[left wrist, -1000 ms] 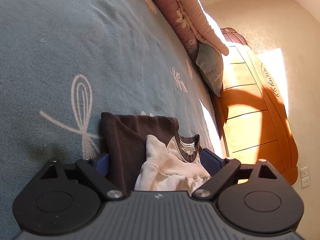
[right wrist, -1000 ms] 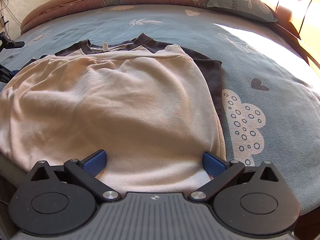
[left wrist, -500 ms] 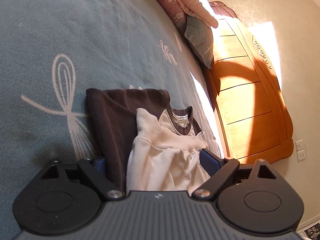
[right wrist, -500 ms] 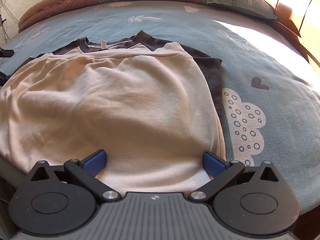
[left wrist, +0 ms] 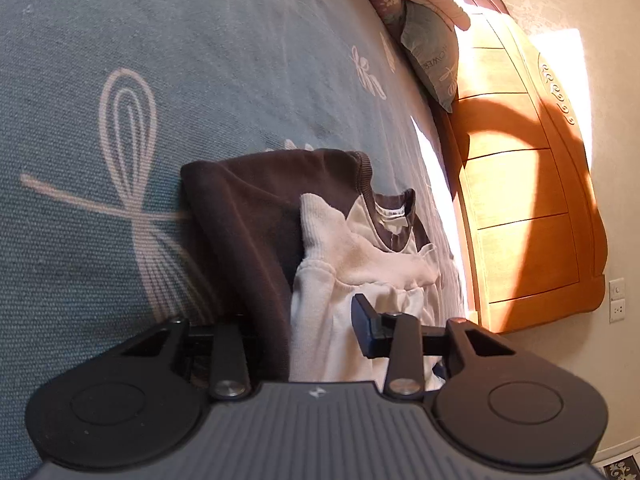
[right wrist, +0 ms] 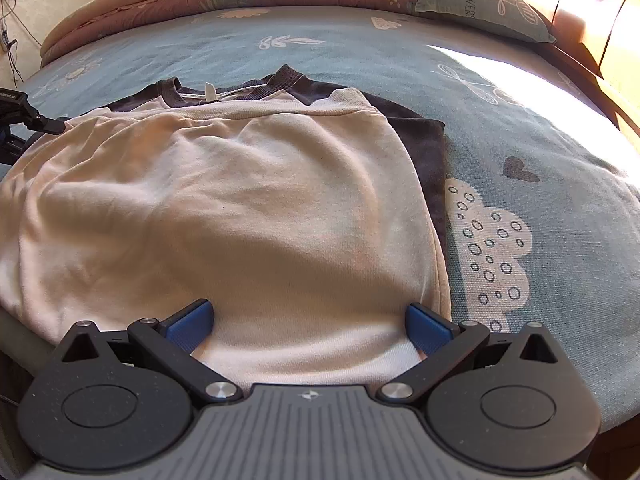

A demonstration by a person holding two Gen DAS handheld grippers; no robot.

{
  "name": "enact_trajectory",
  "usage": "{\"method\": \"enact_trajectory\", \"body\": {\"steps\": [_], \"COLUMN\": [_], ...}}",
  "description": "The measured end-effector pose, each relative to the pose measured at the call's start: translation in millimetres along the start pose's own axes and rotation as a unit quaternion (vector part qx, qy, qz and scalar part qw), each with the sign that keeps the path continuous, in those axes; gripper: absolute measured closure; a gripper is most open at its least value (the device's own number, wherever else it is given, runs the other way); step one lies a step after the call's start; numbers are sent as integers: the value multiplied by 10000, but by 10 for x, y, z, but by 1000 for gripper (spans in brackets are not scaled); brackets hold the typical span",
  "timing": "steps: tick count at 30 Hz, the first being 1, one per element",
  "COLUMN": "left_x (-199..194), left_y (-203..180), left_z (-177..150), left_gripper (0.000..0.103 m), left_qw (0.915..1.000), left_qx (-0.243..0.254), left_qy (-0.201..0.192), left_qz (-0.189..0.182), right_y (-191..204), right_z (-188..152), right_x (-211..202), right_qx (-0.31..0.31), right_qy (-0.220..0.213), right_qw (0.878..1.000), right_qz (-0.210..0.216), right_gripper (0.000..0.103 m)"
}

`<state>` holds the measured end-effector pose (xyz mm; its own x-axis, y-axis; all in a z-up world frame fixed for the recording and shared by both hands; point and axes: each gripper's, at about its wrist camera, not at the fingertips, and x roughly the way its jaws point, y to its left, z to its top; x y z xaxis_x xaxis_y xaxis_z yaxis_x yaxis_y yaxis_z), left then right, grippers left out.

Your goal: Fold clothes

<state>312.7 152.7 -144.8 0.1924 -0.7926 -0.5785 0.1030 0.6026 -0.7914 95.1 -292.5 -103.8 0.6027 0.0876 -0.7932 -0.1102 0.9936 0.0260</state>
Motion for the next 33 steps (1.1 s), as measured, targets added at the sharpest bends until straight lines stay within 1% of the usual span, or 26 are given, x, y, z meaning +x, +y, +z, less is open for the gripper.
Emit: {"method": "enact_trajectory", "body": {"steps": [1,2,7,8,10,12,14,15,16,18,20,22,23,25,26,29,33], "left_x": [5,10,34,36,39,38,32,30,29,33,40,53,59,65,67,68,78], "left_y": [-29,-51,-226,-261,-336,-392,-403,-400,-397,-406,-435,-464,-480,-498,-505,-517,-533], "left_z": [2,-5,-79,-89,-111,-131,-144,-146,-150,-163,-176,-187,-193,-201,-204,-212,-212], "left_gripper": [80,84,85,85,84,84,84,84,84,84,84,84,84,84,84,84,84], "left_qw": [9998,9995,9958,9946,9911,9879,9872,9875,9875,9869,9855,9841,9830,9817,9812,9803,9791], "left_qx": [69,115,518,612,827,968,955,927,914,906,940,957,992,1031,1037,1057,1114], "left_qy": [30,25,-112,-127,-156,-189,-227,-243,-264,-304,-329,-355,-364,-380,-387,-404,-388], "left_qz": [173,302,740,834,1035,1195,1253,1254,1259,1300,1373,1456,1499,1557,1578,1618,1655], "right_y": [-2,-4,-5,-3,18,117,331,489,656,1082,1536,2006,2196,2608,2760,3152,3426], "right_z": [-7,-14,-57,-48,9,67,143,184,224,287,315,287,251,158,116,1,-103], "right_x": [0,0,-3,-13,-50,-197,-393,-488,-581,-660,-606,-496,-459,-405,-391,-361,-275], "right_qx": [19,36,75,45,-11,-164,-545,-842,-1155,-1902,-2655,-3418,-3713,-4228,-4369,-4693,-4880], "right_qy": [-20,-43,-187,-145,75,70,-208,-449,-705,-1054,-1121,-1062,-1086,-1144,-1177,-1284,-1409], "right_qw": [10000,10000,9998,9999,10000,9998,9982,9952,9905,9755,9570,9332,9215,8974,8898,8705,8598], "right_qz": [1,1,-30,-24,-26,101,161,202,245,324,318,329,353,533,597,744,524], "right_gripper": [0,0,0,0,0,0,0,0,0,0,0,0,0,0,0,0,0]}}
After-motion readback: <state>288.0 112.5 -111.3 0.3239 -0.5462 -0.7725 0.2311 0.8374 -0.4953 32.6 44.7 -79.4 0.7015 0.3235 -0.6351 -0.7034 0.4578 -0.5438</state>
